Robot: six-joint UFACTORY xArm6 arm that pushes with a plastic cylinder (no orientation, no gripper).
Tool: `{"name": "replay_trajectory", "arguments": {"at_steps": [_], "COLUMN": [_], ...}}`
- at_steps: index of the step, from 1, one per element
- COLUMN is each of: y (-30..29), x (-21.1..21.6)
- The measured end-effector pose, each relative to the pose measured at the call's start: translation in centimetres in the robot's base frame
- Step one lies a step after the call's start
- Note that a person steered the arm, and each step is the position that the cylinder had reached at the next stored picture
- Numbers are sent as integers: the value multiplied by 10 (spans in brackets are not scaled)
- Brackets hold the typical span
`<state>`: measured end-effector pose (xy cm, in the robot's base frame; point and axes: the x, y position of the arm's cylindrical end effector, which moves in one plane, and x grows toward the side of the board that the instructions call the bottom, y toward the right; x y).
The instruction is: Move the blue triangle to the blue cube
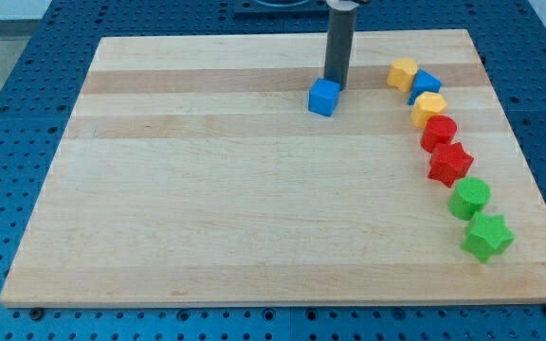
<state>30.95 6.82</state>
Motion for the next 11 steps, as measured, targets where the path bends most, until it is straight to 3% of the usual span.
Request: {"name": "replay_trajectory", "arguments": {"at_steps": [2,4,6,9,11], "y": [29,112,142,139,128], "x": [-48,-59,-36,27,30]}}
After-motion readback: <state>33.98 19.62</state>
